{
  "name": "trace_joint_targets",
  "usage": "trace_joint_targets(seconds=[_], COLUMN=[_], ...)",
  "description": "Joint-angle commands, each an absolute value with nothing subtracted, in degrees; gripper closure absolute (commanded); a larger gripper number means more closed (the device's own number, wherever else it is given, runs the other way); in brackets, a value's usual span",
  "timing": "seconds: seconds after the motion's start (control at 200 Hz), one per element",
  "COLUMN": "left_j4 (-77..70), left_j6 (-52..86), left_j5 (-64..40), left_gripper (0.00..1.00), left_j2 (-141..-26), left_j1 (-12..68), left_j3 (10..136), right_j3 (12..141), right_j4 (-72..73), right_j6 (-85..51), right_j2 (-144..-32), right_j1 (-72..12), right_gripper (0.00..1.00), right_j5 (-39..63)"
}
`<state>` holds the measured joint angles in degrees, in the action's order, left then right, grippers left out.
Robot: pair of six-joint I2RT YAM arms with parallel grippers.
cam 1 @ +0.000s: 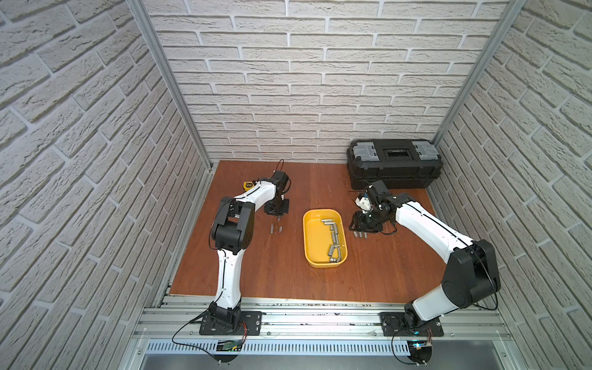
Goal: Take out the socket from the storage box
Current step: Place the socket head at the center of the board.
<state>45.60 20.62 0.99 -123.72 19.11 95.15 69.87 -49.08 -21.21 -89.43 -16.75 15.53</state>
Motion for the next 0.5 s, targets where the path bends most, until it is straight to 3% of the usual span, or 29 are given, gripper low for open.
trace_joint_targets(seconds=[0.0,0.27,0.495], left_j4=[47.2,45.7,44.8], left_j6=[19.9,20.6,21.4], left_j5=[0.8,0.9,1.0], left_gripper=[0.86,0.69,0.62], left_j2=[-125.4,-123.2,-117.8], left_j1=[18.4,18.3,18.4], left_j3=[96.2,94.9,94.3], right_j3=[71.3,72.0,73.2], right_j4=[-48.8,-49.2,-48.9], right_j6=[-21.3,-20.7,-19.2], right_j2=[-89.9,-90.1,-89.4], right_j1=[-17.2,-17.6,-20.0], right_gripper=[0.53,0.52,0.51], right_j5=[15.5,14.6,12.8])
